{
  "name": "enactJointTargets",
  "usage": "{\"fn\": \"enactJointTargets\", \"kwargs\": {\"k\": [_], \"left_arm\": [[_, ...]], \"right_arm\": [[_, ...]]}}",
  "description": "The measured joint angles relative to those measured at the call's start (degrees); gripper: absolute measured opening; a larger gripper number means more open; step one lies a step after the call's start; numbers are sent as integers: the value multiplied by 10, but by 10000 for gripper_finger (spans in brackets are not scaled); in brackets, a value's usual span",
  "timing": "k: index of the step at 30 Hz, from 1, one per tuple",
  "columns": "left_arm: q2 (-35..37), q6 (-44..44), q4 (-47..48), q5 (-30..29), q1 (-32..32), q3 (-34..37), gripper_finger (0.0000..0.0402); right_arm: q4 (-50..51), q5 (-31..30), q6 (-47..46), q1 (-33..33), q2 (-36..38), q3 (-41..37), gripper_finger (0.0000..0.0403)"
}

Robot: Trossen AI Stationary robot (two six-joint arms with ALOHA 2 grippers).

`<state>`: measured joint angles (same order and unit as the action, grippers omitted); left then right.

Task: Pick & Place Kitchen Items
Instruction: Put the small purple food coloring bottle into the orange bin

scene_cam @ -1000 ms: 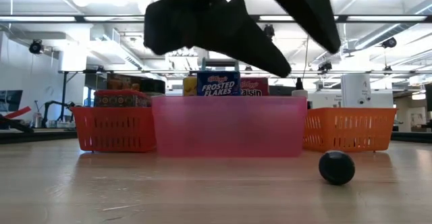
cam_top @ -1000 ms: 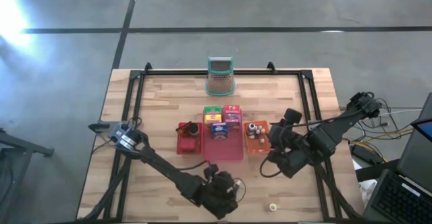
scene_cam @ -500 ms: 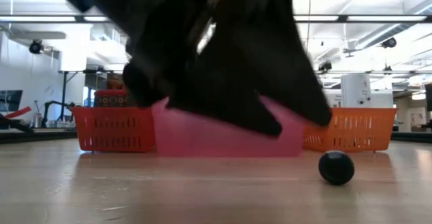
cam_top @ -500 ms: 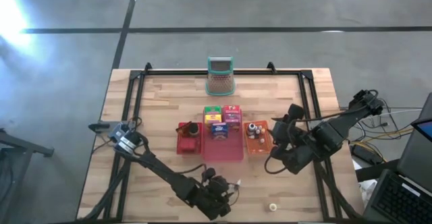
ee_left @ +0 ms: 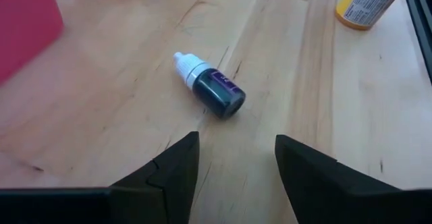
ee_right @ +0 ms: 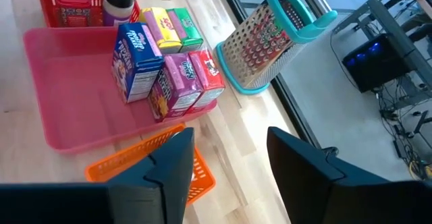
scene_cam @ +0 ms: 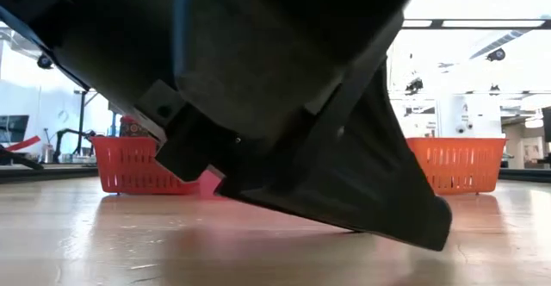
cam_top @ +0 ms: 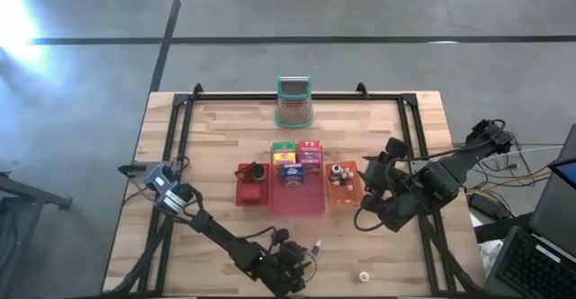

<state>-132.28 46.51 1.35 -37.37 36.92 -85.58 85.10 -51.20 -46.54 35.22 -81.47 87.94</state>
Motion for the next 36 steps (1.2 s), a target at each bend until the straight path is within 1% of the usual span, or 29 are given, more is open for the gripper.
{"fn": "enactJointTargets", "kwargs": {"k": [3,8,11,14,18,30,36], "left_arm": [[-1,3,-2,1,-1,0,215],[-1,7,-6,-12,-2,-8,249],[-1,13,-8,-22,-5,-10,260],[-2,20,-8,-40,-12,-10,262],[-2,30,-6,-50,-19,-10,259],[-2,12,-33,-37,-24,-8,260],[-3,12,-39,-29,-30,-8,260]], "right_arm": [[0,0,0,0,0,0,190],[0,0,0,0,0,0,195],[0,0,-2,0,0,0,195],[-1,0,-2,0,0,0,189],[-1,0,-2,0,0,0,177],[-1,0,0,0,0,0,156],[-1,0,0,0,0,0,160]]}}
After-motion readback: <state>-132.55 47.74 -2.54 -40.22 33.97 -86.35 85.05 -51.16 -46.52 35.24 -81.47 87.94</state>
